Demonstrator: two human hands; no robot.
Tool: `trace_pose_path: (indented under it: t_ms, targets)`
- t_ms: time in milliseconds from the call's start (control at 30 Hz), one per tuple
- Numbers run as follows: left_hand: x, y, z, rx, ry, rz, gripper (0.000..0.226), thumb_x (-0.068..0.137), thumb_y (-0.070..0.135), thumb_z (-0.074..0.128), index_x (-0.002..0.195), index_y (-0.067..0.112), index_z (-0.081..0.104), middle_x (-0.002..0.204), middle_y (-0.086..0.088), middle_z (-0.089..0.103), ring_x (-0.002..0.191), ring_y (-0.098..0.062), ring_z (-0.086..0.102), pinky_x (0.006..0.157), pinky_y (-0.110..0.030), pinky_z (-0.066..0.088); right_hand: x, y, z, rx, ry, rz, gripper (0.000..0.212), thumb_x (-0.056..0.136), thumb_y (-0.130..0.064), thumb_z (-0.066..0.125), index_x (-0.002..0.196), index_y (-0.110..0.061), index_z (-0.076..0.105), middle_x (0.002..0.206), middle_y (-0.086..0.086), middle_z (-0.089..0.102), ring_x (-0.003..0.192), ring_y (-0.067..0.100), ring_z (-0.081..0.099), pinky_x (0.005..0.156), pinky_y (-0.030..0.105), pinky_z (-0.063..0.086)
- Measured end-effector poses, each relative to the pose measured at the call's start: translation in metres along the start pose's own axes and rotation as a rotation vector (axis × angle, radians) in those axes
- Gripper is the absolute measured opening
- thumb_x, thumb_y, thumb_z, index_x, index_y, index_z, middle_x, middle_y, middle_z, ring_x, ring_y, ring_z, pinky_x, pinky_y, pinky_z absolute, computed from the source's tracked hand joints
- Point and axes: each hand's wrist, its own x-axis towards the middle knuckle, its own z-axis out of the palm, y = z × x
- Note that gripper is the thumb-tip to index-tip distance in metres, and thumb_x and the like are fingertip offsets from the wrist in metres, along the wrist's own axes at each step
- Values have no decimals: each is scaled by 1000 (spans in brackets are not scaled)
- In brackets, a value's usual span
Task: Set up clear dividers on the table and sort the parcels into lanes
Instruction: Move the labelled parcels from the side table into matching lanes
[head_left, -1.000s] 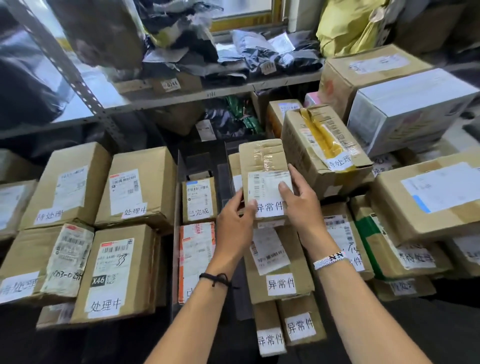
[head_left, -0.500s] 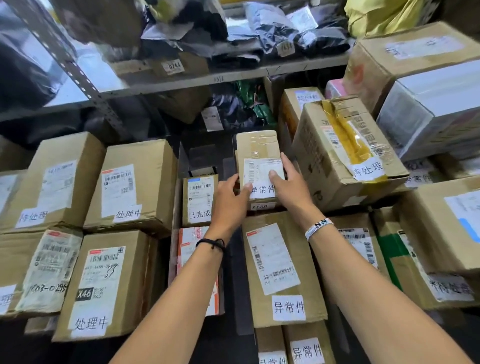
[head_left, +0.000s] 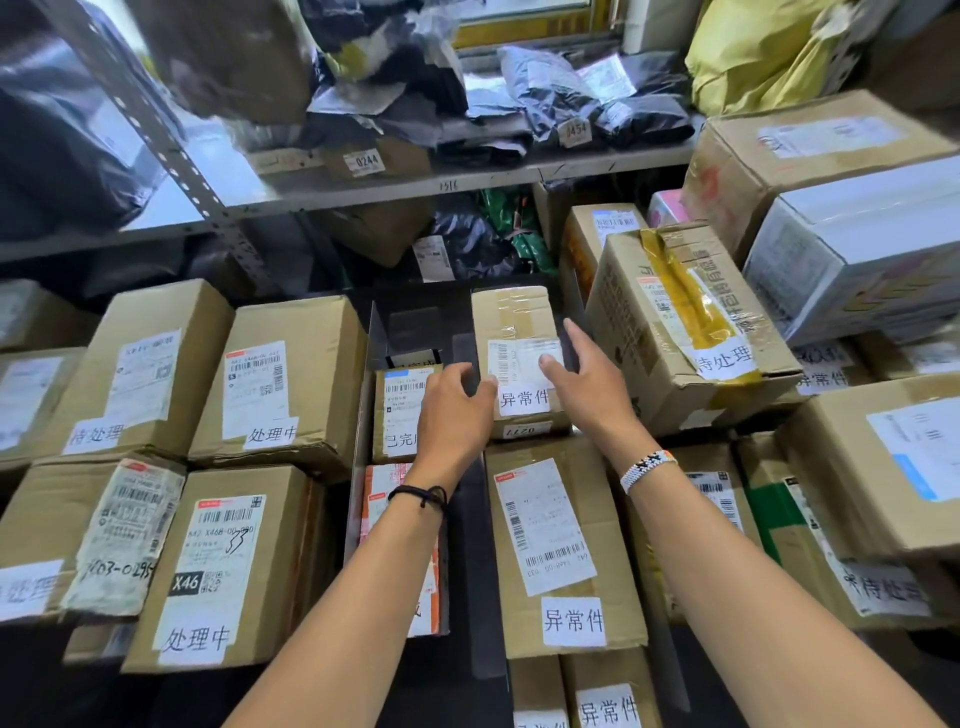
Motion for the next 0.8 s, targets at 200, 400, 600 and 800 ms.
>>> trace_pose_path:
  t_ms: [200,400,600,800]
  targets:
    - [-10,23,-20,18,66,82,48,103,40,56,146,17,54,145,-5,53,131,-21,53,108,-37,44,-18,-27,-5,-166,33,-186,63,104,-42,54,162,-30,34,167,-7,35,149,21,38,119,49,39]
    - [-42,30,-64,1,176,142,48,105,38,55,147,16,54,148,-7,54,132,-21,54,110,-36,44,-44,-63,9,-206,21,-304,62,104,-44,55,162,-33,34,171,-8,27,157,13,22,126,43,24]
    - [-72,16,-132,-15,280,141,46,104,37,55,144,15,57,145,-7,59,132,-22,55,111,-38,44,-82,-116,42,-175,-20,-407,59,104,-40,57,160,-30,40,171,-4,30,156,15,25,125,37,22]
    - [-110,-29,-227,-36,380,144,47,104,38,55,144,15,57,146,-8,58,133,-24,54,112,-40,43,-135,-184,111,-203,-76,-538,60,104,-38,59,160,-28,41,171,-4,28,156,17,27,126,42,25]
